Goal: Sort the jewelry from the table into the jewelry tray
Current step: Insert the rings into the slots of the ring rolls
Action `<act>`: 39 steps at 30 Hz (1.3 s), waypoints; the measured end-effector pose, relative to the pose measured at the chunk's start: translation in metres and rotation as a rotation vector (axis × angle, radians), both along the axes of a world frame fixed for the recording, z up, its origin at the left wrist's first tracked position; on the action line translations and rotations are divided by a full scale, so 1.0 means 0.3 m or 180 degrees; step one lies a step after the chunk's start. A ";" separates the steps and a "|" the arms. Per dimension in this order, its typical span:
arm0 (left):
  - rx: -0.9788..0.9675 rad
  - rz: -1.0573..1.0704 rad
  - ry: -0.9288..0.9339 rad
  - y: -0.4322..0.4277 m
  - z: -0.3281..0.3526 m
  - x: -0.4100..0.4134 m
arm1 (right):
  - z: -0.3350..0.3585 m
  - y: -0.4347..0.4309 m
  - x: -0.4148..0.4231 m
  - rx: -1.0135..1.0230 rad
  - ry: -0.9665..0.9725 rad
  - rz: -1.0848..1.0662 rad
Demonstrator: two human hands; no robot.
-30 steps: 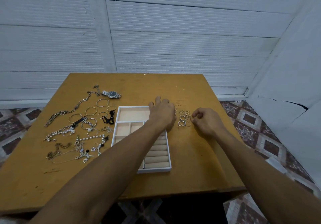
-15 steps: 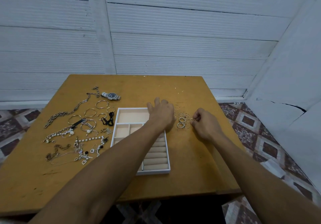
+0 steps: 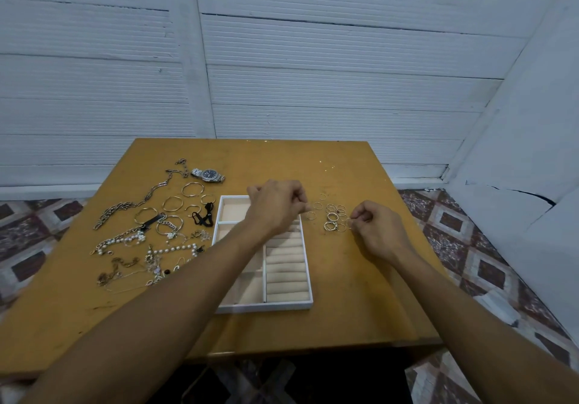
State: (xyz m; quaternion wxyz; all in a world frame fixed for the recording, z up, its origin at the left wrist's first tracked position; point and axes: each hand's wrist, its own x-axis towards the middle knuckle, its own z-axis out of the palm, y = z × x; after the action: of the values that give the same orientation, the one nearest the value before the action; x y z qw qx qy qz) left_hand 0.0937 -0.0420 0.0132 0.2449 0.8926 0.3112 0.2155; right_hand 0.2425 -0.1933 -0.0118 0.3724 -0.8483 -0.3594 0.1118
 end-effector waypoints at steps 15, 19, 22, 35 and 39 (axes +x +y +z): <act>-0.0061 -0.0085 0.0134 0.036 -0.037 -0.205 | 0.033 0.065 -0.174 0.0444 0.0399 0.0365; 0.0174 -0.0267 0.0141 0.011 -0.052 -0.202 | 0.028 0.067 -0.201 0.0423 0.0382 0.0388; 0.0386 -0.0373 0.0345 0.003 -0.061 -0.203 | 0.023 0.067 -0.204 0.0363 0.0299 0.0404; 0.0899 -0.0634 0.0752 -0.022 -0.046 -0.223 | 0.011 0.060 -0.210 0.0283 0.0252 0.0417; 0.1057 -0.0773 0.0778 -0.023 -0.046 -0.229 | 0.006 0.063 -0.218 0.0265 0.0322 0.0412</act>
State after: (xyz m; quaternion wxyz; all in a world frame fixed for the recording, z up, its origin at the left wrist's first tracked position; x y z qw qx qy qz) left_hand 0.0250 -0.0489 -0.0008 0.0794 0.9710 0.1892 0.1231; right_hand 0.1773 -0.1744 -0.0099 0.4170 -0.8004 -0.3985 0.1633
